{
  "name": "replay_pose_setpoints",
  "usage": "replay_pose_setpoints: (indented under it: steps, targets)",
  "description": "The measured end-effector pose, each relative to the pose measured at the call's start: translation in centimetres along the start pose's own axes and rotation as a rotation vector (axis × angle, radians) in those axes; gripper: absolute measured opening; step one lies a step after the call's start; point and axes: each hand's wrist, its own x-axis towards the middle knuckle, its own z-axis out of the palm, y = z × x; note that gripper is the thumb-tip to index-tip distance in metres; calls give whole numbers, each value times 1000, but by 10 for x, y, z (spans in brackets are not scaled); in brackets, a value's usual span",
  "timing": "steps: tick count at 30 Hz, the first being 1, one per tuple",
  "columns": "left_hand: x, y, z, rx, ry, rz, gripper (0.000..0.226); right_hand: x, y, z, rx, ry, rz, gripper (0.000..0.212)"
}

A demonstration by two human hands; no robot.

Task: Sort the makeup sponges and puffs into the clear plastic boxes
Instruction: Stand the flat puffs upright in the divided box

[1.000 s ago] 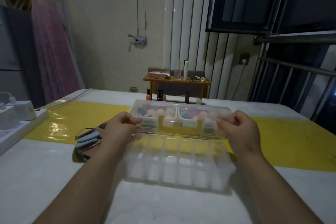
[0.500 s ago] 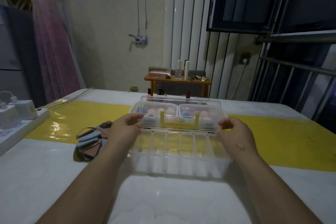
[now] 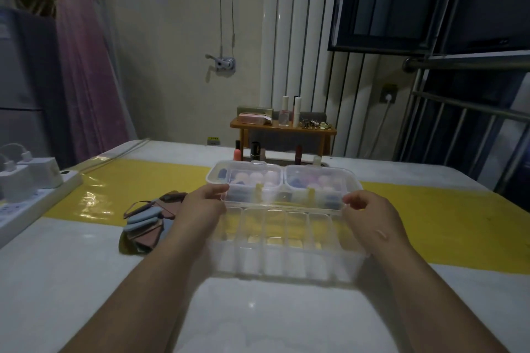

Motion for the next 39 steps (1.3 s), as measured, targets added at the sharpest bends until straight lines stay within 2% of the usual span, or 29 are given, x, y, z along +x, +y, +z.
replay_pose_setpoints:
  steps: [5,10,15,18,20,22,24,26,31,34,39]
  targets:
    - [-4,1,2,27,52,55,39,-3,-8,-2,-125,73,-72,24]
    - [-13,9,2,313,155,268,31,-9,-29,-8,-167,93,-209,21]
    - [-7,23,-7,526,176,305,36,-12,-60,4,-97,-73,-279,18]
    - [2,29,-24,870,266,303,40,-13,-72,21,-123,-210,-297,24]
    - [9,26,-39,1116,298,249,49,-14,-77,33,-111,-296,-300,28]
    - [17,18,-54,1225,213,122,68,-17,-78,44,-111,-348,-313,29]
    - [25,6,-64,1256,60,-11,90,-19,-76,52,-128,-366,-327,29]
    - [30,-3,-68,1274,-47,-73,102,-20,-75,55,-150,-370,-340,30]
    - [39,-6,-71,1326,-106,-46,106,-20,-70,51,-269,-412,-394,30]
    - [45,-4,-72,1324,-126,-41,99,-22,-68,50,-246,-417,-393,30]
    - [54,-6,-76,1222,-58,26,61,-20,-63,48,-213,-428,-391,28]
